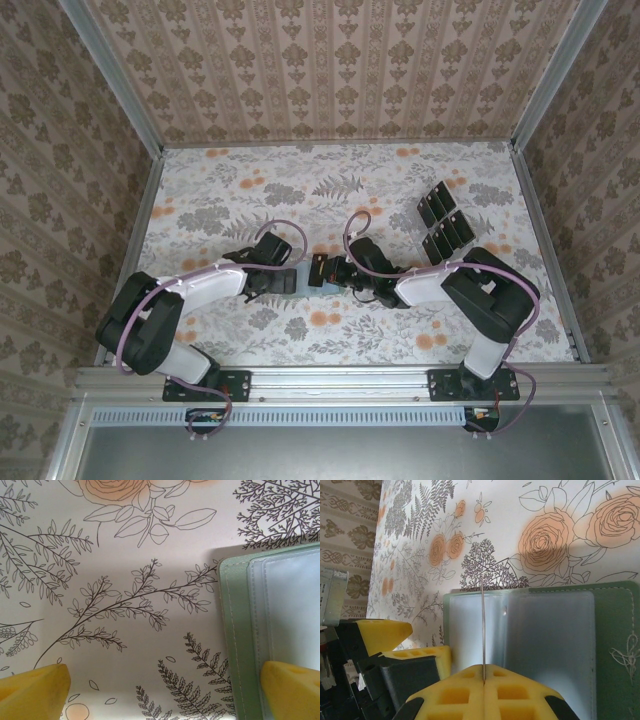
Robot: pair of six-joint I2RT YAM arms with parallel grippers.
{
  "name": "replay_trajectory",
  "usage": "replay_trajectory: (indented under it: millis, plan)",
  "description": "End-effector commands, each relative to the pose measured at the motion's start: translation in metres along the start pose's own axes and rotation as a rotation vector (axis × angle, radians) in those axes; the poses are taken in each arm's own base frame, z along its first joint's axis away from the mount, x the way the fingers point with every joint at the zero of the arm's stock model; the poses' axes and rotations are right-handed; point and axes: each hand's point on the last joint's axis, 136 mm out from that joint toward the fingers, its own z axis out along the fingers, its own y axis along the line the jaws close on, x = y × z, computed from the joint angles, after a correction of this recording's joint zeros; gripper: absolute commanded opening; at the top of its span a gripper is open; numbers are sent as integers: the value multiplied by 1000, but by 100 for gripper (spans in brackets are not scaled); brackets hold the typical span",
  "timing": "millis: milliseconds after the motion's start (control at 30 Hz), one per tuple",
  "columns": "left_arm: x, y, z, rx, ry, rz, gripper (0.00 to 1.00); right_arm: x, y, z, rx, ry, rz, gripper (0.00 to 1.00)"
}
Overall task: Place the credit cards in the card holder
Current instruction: Insert the credit card into the card slot.
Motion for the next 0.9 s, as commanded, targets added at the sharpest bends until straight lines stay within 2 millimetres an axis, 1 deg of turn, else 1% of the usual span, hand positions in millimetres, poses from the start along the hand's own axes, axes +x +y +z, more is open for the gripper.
replay_trajectory:
  millis: [0, 267, 533, 867]
  plan:
    - [11, 8, 4, -41, 27, 22, 100, 8, 1, 5, -27, 21, 3, 0]
    - [11, 8, 4, -40, 27, 23, 100, 17, 0, 12, -41, 55, 16, 0]
    - [10, 8, 3, -39, 24, 22, 100, 20, -7, 6, -25, 54, 18, 0]
    - [9, 8, 3, -41, 24, 26, 100, 30, -18, 6, -10, 99, 18, 0]
